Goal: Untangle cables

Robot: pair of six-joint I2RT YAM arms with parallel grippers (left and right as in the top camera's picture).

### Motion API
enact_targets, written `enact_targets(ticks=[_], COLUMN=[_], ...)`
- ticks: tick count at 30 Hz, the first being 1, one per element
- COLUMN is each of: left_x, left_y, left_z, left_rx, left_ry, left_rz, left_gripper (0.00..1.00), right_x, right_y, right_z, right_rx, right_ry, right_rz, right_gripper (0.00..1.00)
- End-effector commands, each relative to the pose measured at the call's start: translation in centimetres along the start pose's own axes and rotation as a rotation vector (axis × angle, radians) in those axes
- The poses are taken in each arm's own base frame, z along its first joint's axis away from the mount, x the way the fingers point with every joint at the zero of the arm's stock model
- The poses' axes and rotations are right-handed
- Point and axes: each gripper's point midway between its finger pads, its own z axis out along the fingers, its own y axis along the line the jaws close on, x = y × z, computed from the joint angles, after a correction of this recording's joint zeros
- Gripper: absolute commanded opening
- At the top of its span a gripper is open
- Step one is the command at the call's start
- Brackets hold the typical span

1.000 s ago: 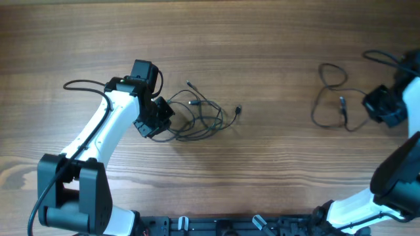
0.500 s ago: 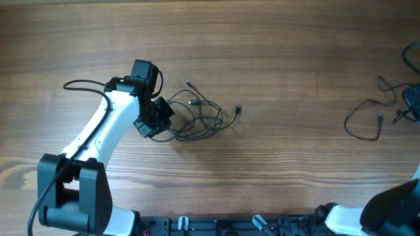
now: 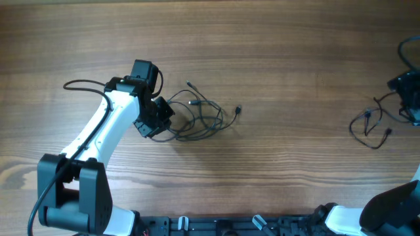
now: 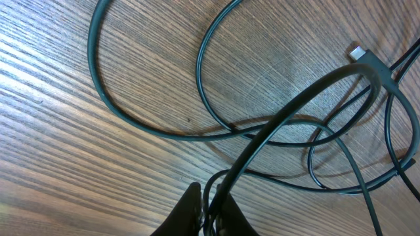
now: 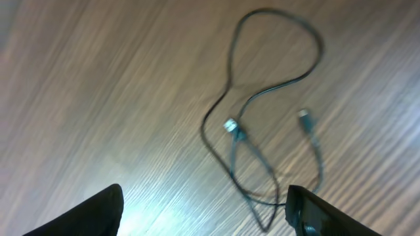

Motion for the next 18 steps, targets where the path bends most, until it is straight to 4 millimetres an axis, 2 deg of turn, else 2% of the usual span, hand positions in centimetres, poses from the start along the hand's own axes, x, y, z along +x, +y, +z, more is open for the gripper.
enact_targets(ticks=[1, 4, 5, 6, 10, 13, 14, 18], left_x=[-0.1, -0.1, -0.1, -0.1, -0.1, -0.1, -0.1, -0.1], left_y=[-0.2, -0.3, -0.3, -0.3, -0.3, -0.3, -0.3, -0.3], left_z=[0.1, 0.1, 0.1, 0.1, 0.1, 0.1, 0.1, 0.1], left_rx=[0.004, 0.006, 0.006, 0.006, 0.005, 0.006, 0.006, 0.005], left_ry=[-0.001, -0.003, -0.003, -0.003, -0.003, -0.003, -0.004, -0.003], left_rz=[-0.001, 0.000, 0.000, 0.000, 0.000, 0.000, 0.000, 0.000], left_gripper=[0.10, 0.10, 0.10, 0.10, 0.10, 0.10, 0.10, 0.10], right_x=[1.8, 3.1, 3.6, 3.6, 4.0, 4.7, 5.2, 7.0], right_y=[3.1, 3.7, 2.8, 1.7, -1.9, -3.5, -4.1, -4.9], right_z=[0.2, 0.3, 0.5, 0.8, 1.6, 2.7, 3.3, 4.9], right_rx=[-0.156, -0.157, -0.090, -0.012, 0.172, 0.239, 0.261, 0.266], right_ry=[0.087, 0.125, 0.134, 0.129, 0.110, 0.113, 0.119, 0.147], right_rz=[-0.102, -0.159, -0.167, -0.152, -0.055, -0.049, -0.034, 0.000], right_gripper=[0.82, 0.81, 0.58, 0.42, 0.34, 0.17, 0.07, 0.04])
